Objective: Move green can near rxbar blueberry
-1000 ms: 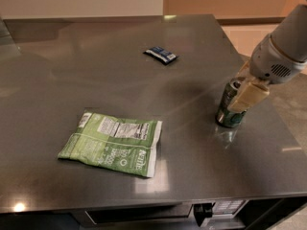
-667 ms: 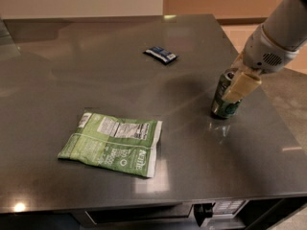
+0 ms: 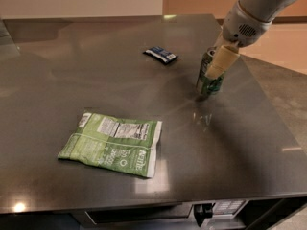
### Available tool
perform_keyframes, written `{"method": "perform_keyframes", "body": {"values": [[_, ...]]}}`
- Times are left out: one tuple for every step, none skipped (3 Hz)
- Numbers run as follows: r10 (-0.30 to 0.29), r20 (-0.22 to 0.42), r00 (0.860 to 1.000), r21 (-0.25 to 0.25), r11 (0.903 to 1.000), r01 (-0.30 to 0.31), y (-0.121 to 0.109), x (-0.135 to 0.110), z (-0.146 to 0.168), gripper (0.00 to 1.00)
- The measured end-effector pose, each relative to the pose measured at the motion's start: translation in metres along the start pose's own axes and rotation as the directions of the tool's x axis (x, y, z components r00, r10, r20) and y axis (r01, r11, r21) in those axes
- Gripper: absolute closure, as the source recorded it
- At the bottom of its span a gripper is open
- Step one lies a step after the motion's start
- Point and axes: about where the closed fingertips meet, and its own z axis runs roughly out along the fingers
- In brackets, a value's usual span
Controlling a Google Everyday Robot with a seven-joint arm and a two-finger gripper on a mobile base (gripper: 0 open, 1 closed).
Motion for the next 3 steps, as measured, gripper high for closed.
{"method": "perform_keyframes", "body": {"values": [[0.007,-0.006,1.000,0.003,1.0000,-0.007,-0.030,-0.026,0.013,1.00],[0.043,-0.005,0.999,0.011,0.9990,-0.043,-0.057,-0.051,0.031,1.00],[0.106,-0.002,0.994,0.031,0.9939,-0.106,-0.078,-0.071,0.047,1.00]]}}
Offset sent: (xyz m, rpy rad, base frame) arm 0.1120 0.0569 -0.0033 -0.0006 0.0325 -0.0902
